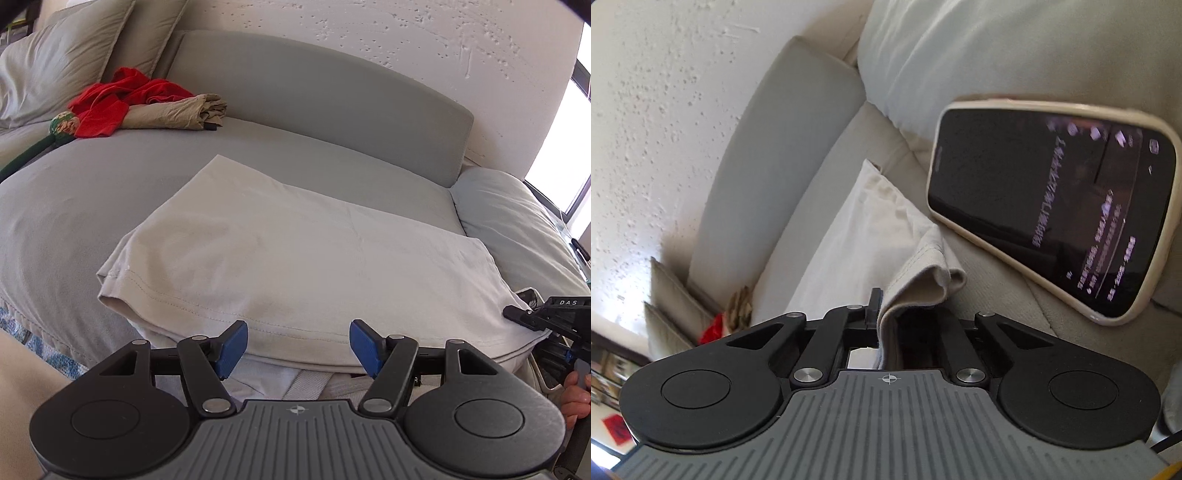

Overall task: Fold clothes
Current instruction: 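Lift the side and fold it over the middle, open the right gripper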

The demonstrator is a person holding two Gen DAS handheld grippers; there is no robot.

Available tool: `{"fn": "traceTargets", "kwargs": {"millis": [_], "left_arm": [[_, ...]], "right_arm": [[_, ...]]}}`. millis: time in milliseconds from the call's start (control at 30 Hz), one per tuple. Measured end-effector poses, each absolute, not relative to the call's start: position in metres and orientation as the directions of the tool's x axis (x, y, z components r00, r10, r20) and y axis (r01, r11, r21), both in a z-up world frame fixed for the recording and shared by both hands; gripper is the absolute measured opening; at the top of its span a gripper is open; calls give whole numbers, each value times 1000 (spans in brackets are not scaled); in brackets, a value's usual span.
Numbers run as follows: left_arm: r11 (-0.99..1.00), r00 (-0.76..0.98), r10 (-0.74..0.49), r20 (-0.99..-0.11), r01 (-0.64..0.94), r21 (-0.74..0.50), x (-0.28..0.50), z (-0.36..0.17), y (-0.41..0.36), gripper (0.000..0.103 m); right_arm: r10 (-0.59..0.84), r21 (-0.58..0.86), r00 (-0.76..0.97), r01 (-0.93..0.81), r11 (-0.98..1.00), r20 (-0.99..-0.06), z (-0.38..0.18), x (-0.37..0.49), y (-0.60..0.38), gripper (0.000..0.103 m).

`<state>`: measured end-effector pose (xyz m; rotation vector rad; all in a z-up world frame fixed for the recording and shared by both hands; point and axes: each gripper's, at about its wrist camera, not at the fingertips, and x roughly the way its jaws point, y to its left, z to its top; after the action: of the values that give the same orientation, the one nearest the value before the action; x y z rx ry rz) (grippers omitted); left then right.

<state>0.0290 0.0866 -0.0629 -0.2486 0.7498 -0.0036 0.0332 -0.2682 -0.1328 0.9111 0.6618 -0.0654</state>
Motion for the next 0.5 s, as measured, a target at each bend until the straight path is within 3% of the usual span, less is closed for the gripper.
{"fn": "traceTargets", "kwargs": {"millis": [133, 300, 433, 500], "left_arm": [[960, 703, 57, -709, -234, -155, 42, -48, 119, 64], [884, 738, 158, -656, -401, -238, 56, -22, 192, 66], [842, 778, 255, -573, -470, -263, 63, -29, 237, 67], [813, 776, 234, -586, -487, -319, 62, -44, 253, 67]], "right_arm": [[108, 487, 783, 267, 831, -613, -92, 47, -230, 7], [37, 165, 829, 68, 984, -559, -36, 70, -151, 6], [115, -21, 852, -146, 989, -511, -16, 78, -53, 6], [192, -68, 832, -264, 962, -520, -17, 79, -4, 6]]}}
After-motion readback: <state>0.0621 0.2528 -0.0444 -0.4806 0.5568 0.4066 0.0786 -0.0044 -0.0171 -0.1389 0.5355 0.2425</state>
